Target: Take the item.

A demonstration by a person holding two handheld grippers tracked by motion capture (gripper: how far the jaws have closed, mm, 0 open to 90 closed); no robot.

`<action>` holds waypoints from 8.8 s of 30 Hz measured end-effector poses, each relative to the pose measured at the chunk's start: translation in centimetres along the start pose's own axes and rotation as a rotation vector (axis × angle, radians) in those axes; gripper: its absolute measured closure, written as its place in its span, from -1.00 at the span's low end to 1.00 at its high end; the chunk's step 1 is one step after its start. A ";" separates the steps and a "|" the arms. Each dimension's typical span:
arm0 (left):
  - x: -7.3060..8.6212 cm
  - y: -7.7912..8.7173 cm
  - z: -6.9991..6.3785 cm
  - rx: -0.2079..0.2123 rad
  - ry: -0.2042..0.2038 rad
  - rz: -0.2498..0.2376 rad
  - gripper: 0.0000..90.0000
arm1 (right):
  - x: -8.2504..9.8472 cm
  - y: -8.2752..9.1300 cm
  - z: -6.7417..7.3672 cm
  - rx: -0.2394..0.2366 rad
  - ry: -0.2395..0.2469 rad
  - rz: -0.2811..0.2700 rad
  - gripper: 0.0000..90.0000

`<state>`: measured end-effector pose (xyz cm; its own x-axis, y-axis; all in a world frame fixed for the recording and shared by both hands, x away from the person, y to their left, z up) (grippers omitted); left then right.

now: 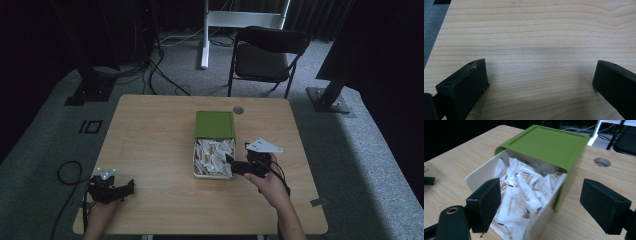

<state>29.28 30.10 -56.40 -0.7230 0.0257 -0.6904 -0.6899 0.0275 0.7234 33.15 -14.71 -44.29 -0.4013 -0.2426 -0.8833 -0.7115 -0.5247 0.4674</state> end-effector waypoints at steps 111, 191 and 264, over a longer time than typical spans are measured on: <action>0.0 0.0 0.0 0.000 -0.001 -0.001 -0.99 | -4.9 -1.2 0.4 0.061 0.035 -0.033 0.75; 0.0 0.0 0.0 0.000 -0.001 0.001 -0.98 | 5.3 -14.3 -11.9 0.375 -0.230 0.182 0.67; 0.0 0.0 0.0 0.000 0.000 0.001 -0.98 | 11.4 -0.1 -13.4 0.416 -0.283 0.102 -0.59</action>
<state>29.28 30.09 -56.39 -0.7237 0.0253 -0.6897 -0.6891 0.0277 0.7241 36.34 -28.38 -54.94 -0.5802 -0.0150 -0.8143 -0.8068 -0.1265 0.5772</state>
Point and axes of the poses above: each handheld gripper's, and its own axes: y roughly backward along the jaws, x roughly out of its underside, z roughly to its left, the point moved 2 cm from there along -y, roughly forward along the jaws, and after that the axes turned 1 degree about y, right-handed, at the moved point
